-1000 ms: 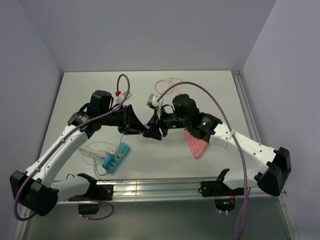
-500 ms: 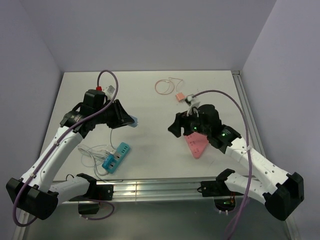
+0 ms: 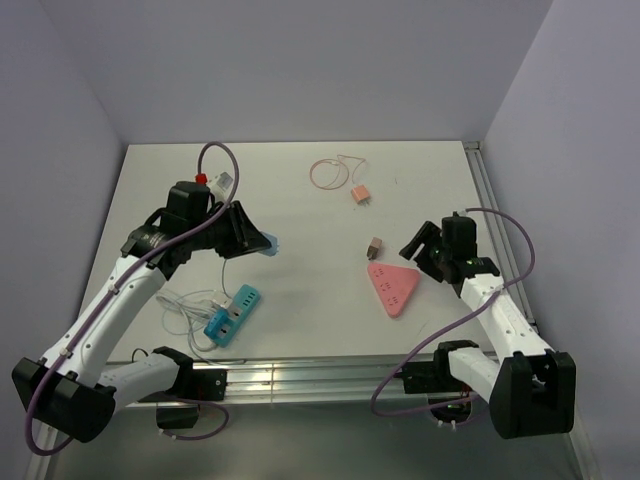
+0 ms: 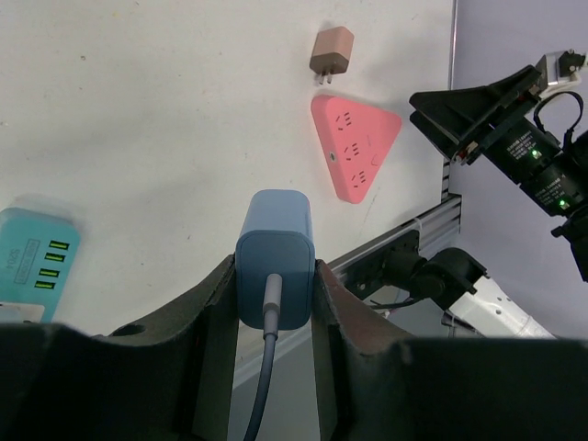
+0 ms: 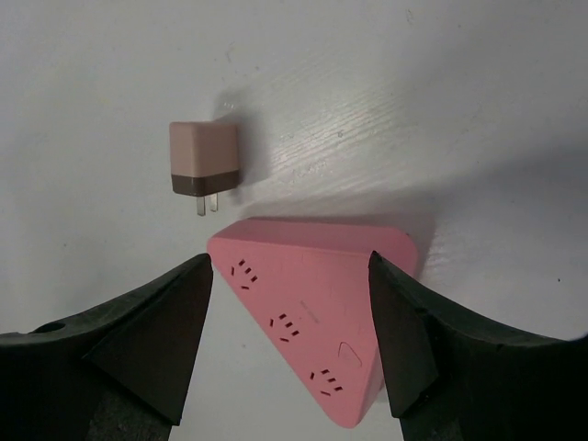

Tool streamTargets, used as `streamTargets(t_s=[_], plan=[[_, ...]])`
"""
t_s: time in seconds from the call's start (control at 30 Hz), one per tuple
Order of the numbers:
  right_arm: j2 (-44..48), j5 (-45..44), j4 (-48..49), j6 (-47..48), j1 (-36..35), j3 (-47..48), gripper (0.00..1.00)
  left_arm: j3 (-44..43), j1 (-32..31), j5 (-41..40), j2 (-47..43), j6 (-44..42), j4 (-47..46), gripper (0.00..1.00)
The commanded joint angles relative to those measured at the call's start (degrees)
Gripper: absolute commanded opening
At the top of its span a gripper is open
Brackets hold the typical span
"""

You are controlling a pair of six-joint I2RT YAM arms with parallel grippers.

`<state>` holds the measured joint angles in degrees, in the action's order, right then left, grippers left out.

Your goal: Insert the plug

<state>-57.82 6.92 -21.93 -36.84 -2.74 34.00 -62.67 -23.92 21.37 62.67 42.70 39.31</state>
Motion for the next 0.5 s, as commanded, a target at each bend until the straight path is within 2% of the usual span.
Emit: streamTargets(t_s=[0.0,0.3,0.47], plan=[[0.6,-1.03,0.05,-2.01,1.51,-0.42,0.76,0.53,0.1,2.98,-1.94,-1.39,-3.62,0.01],[2.63,-3.23,-2.33,-1.22,4.58,-3.23,0.76,1.59,0.1,4.39,-2.12,-2.71,-3.89,0.0],[1.22,0.9,0.92,-1.04,5.55,-6.13,0.75,1.68,0.1,4.91,-2.21,-3.06,-4.15,0.0]])
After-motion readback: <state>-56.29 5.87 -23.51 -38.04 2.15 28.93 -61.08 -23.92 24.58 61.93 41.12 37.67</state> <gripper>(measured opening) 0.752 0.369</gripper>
